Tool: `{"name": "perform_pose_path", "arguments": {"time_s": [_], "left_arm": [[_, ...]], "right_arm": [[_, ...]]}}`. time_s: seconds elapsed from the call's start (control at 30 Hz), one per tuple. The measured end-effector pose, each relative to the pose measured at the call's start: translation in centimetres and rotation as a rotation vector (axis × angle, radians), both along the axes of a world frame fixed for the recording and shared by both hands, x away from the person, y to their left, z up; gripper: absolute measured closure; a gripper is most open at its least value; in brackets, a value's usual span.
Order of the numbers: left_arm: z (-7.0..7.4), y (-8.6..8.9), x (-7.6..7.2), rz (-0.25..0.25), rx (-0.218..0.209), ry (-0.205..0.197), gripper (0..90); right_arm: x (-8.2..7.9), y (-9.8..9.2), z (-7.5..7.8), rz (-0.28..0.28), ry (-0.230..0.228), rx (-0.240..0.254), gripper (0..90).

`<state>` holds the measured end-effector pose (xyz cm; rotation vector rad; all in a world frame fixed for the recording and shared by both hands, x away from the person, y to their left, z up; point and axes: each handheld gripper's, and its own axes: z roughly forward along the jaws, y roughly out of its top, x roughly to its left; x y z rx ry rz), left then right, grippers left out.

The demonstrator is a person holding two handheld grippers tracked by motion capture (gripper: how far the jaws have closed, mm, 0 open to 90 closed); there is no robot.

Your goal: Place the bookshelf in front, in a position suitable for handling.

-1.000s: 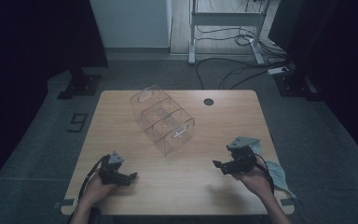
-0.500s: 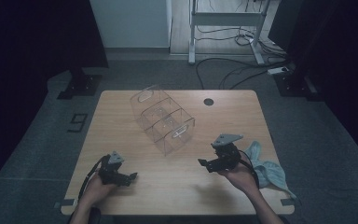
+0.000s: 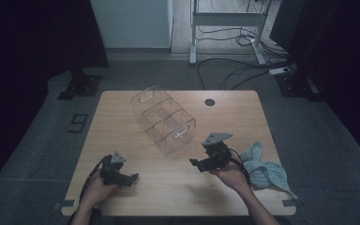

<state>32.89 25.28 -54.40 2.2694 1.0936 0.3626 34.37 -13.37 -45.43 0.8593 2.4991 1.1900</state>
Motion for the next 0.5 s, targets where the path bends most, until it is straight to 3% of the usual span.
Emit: {"name": "perform_pose_path", "arguments": {"time_s": [0.17,0.3,0.5], "left_arm": [[0.4,-0.3,0.1,-0.024,-0.006,0.023,0.0],[1.4,-0.8,0.0,-0.076,-0.016,-0.007,0.6],[3.0,-2.0,0.0,-0.098,-0.038,-0.061,11.2]], "right_arm": [[0.1,0.9,-0.1,0.016,0.002,0.002,17.4],[0.2,1.2,0.0,0.023,0.002,0.002,17.7],[0.4,1.5,0.0,0.024,0.0,0.011,18.2]]}}
